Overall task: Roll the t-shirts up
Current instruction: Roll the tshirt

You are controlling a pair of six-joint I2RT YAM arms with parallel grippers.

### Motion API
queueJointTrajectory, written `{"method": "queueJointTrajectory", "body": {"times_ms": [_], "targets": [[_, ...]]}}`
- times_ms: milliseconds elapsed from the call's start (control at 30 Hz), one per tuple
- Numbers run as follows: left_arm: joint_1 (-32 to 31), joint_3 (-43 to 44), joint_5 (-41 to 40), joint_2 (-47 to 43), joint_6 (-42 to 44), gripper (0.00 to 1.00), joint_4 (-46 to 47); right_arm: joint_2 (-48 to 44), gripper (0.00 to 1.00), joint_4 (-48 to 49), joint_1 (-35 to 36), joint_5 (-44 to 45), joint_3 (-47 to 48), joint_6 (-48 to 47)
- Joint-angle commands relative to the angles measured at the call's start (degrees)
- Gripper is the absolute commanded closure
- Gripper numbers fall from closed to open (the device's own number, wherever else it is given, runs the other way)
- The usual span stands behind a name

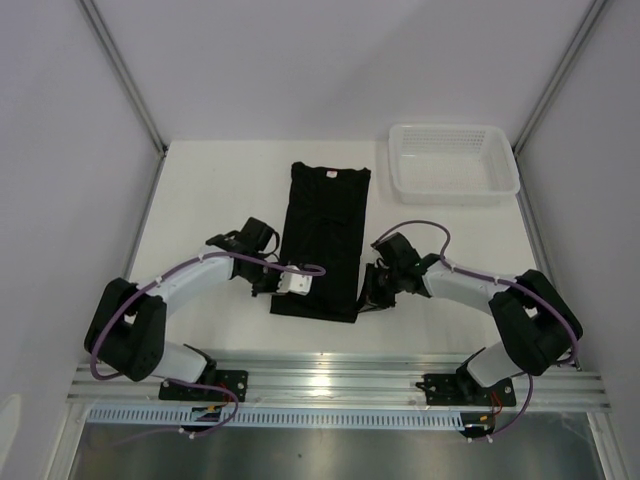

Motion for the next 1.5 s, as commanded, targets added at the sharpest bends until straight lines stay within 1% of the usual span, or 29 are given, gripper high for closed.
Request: {"method": "queueJointTrajectory", "body": {"times_ms": [0, 67, 133, 167, 200, 267, 367, 400, 500, 533, 567, 633, 667, 733, 767, 833, 967, 1067, 1200, 1267, 1467], "targets": [[1.5, 2.1, 3.1, 0.7, 0.5, 0.99, 0.7, 1.5, 0.86, -0.6, -0.7, -2.1, 3.4, -1.9], [1.6, 1.8, 3.2, 0.7, 0.5, 0.98, 1.0, 2.1, 0.73, -0.5, -0.9, -2.5, 4.2, -2.4], [1.6, 1.6, 3.9, 0.7, 0.3, 0.93, 1.3, 2.1, 0.68, -1.2, -1.1, -2.3, 5.1, -2.9], [1.6, 1.5, 3.9, 0.7, -0.2, 0.91, 2.3, 1.9, 0.63, -1.5, -1.3, -1.7, 6.2, -3.3], [1.6, 1.4, 3.9, 0.8, -1.4, 0.89, 2.8, 1.4, 0.60, -2.3, -1.5, -1.4, 6.8, -4.5], [1.8, 1.2, 3.5, 1.1, -1.9, 0.88, 4.1, 0.8, 0.54, -3.5, -1.7, 0.2, 8.2, -6.0], [2.1, 0.6, 2.9, 1.1, -2.4, 0.85, 4.6, -1.0, 0.51, -6.5, -1.9, 2.4, 10.7, -9.2], [2.2, 0.6, 2.9, 1.1, -3.1, 0.81, 4.9, -1.4, 0.51, -7.2, -1.9, 3.7, 11.2, -9.9], [2.6, 0.5, 2.6, 1.1, -5.5, 0.70, 5.8, -4.0, 0.53, -5.7, -1.4, 4.3, 10.0, -12.6], [2.7, 0.6, 2.0, 1.1, -6.1, 0.70, 6.2, -4.8, 0.53, -5.1, -0.9, 4.1, 8.5, -13.3], [2.7, 0.5, 1.8, 1.3, -6.9, 0.69, 6.6, -5.0, 0.57, -4.4, -0.5, 3.7, 7.9, -13.6], [2.8, 0.4, 1.4, 1.2, -7.8, 0.69, 6.6, -5.5, 0.66, -2.3, 1.4, 2.3, 6.7, -14.7], [2.8, 0.4, 1.2, 1.2, -7.7, 0.69, 6.4, -6.1, 0.76, -1.3, 2.2, 1.6, 6.3, -15.9], [2.8, 0.0, 1.2, 1.1, -8.0, 0.69, 6.1, -6.2, 0.86, 2.4, 4.7, -1.7, 5.2, -16.9], [2.9, -0.2, 1.1, 1.1, -8.4, 0.69, 6.1, -5.9, 0.88, 4.9, 5.3, -3.2, 4.9, -16.9], [2.9, -0.5, 0.7, 0.9, -9.5, 0.67, 7.2, -4.6, 0.94, 5.9, 6.4, -5.4, 4.8, -16.8], [3.3, -0.4, -0.6, 0.7, -12.9, 0.65, 8.8, -1.2, 0.95, 7.4, 8.2, -4.0, 4.8, -17.1], [3.6, -0.2, -0.6, 0.6, -14.7, 0.54, 8.8, 1.0, 0.94, 8.8, 8.2, -0.2, 4.7, -15.2], [4.1, -0.5, -0.8, 0.3, -15.5, 0.46, 8.7, 4.3, 0.93, 9.5, 7.7, 2.9, 6.3, -14.8], [4.3, -0.5, -1.5, 0.3, -16.2, 0.44, 9.1, 6.2, 0.92, 9.9, 7.1, 3.3, 7.0, -14.3], [4.4, 0.7, -0.8, 0.1, -16.5, 0.43, 8.5, 8.6, 0.88, 7.8, 5.4, 7.5, 10.3, -14.1]]}}
